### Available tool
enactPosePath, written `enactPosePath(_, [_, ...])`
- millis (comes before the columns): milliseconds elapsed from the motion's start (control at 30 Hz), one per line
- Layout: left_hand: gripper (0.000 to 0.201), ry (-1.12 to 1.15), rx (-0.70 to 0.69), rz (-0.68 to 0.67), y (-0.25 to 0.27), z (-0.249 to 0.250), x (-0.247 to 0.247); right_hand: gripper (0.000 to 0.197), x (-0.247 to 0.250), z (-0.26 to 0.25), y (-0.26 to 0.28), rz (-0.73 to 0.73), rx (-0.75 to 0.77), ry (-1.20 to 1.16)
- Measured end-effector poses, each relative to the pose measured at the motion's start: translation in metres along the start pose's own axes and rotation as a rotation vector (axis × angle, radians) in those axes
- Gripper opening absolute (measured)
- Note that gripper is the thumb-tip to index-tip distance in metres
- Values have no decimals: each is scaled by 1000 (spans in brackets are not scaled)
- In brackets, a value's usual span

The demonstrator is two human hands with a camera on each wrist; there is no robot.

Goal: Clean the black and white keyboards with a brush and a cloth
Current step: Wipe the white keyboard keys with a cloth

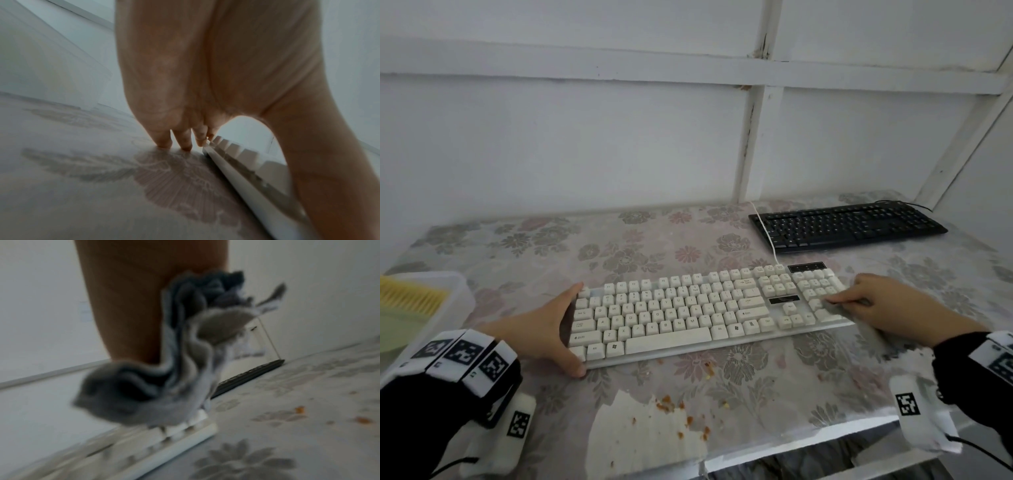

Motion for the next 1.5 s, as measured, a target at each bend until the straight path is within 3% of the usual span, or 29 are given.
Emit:
enactPosePath(167, [175, 6, -13, 2, 0, 2, 1, 27, 7, 68, 11, 29, -173, 103])
enactPosePath(267, [176, 9, -18, -9, -1, 3, -1, 26, 11, 102, 24, 83, -236, 31])
enactPosePath(400, [177, -24, 8, -10, -2, 1, 0, 28, 31, 99, 28, 197, -224, -89])
enactPosePath(533, [175, -26, 13, 1, 0, 1, 0, 29, 37, 36, 16, 179, -79, -118])
enactPosePath(667, [176, 11, 5, -11, -1, 1, -2, 28, 17, -66, 3, 58, 124, -183])
enactPosePath(900, [179, 33, -3, -15, 0, 2, -1, 31, -52, -256, -8, -136, 560, -281])
enactPosePath(1033, [183, -20, -12, 17, -2, 0, 1, 26, -97, -326, -12, -217, 698, -211])
enactPosePath(1100, [180, -77, 12, 1, -1, 1, 3, 24, -109, -342, -16, -249, 696, -191])
enactPosePath(1200, [160, -115, 51, -19, -2, -5, 2, 25, -116, -348, -22, -240, 670, -147])
enactPosePath(1300, [173, -120, 57, -13, -2, -8, 3, 28, -116, -343, -22, -206, 666, -106])
enactPosePath(1400, [165, -93, 43, -6, -2, -10, 3, 30, -110, -331, -20, -182, 690, -99])
enactPosePath(1500, [174, -80, 18, -27, -3, -10, 4, 32, -102, -309, -19, -184, 694, -104])
Point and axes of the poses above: each hand's wrist, its own y-axis away from the middle knuckle, its own x-axis out of the back of the hand, z = x × y, the point moved 8 cm from there along -y, towards the middle knuckle, and after that the axes turned 13 degrees about -y, right-handed, at the moved point
